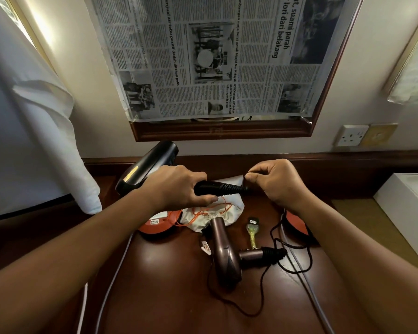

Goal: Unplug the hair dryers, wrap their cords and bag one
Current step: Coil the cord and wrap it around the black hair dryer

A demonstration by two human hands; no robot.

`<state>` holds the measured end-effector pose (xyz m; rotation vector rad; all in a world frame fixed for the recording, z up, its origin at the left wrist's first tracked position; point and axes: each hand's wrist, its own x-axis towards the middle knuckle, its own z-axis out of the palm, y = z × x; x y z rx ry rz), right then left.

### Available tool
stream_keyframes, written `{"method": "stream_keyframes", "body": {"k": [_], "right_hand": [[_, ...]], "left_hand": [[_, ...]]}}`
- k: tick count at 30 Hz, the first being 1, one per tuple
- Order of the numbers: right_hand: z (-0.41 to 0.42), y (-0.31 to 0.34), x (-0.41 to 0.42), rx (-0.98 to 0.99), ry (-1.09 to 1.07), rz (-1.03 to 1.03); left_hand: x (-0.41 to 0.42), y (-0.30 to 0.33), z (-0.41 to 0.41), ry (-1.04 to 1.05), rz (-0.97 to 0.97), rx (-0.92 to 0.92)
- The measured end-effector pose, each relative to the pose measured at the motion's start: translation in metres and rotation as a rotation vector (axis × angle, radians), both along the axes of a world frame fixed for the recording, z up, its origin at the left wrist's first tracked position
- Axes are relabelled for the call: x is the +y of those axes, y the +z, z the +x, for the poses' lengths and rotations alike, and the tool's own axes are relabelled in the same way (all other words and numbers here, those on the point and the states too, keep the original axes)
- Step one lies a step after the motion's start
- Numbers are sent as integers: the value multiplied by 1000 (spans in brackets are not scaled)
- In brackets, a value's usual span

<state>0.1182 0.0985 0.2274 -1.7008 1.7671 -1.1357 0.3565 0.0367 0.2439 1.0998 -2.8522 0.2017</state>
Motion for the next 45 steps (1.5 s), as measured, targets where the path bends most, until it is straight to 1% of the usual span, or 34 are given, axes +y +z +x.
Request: {"method": "stream_keyframes", "body": {"k": [5, 8, 11, 15, 18, 21, 24, 29, 33, 37, 39, 42, 45], "right_hand": [[3, 4, 10, 124, 19, -142], [4, 1, 14, 171, 24, -175], [5, -5, 19, 172, 12, -201], [16, -15, 33, 112, -23, -265], [26, -28, 43, 4, -61, -216], [34, -39, 50, -201, -37, -70], [40, -48, 55, -362, 2, 25], [47, -52, 60, -498, 0, 144], [42, -58, 59, -551, 4, 264], [33, -50, 61, -528, 62, 294], [31, -48, 60, -552, 96, 314], [30, -53, 61, -698, 88, 299], [32, -53, 64, -928, 149, 315]], "left_hand": [[4, 1, -9, 50, 20, -88], [5, -2, -13, 92, 36, -106], [5, -6, -16, 129, 28, -112], [3, -11, -16, 182, 37, -96], [3, -15, -16, 205, 38, -88], [3, -16, -17, 223, 62, -68], [4, -18, -17, 238, 83, -46], [3, -20, -17, 237, 74, -40], [3, -22, -17, 237, 72, -31], [4, -24, -18, 234, 63, 1], [4, -23, -19, 231, 61, 40], [5, -18, -22, 213, 53, 85], [4, -17, -23, 197, 38, 130]]}}
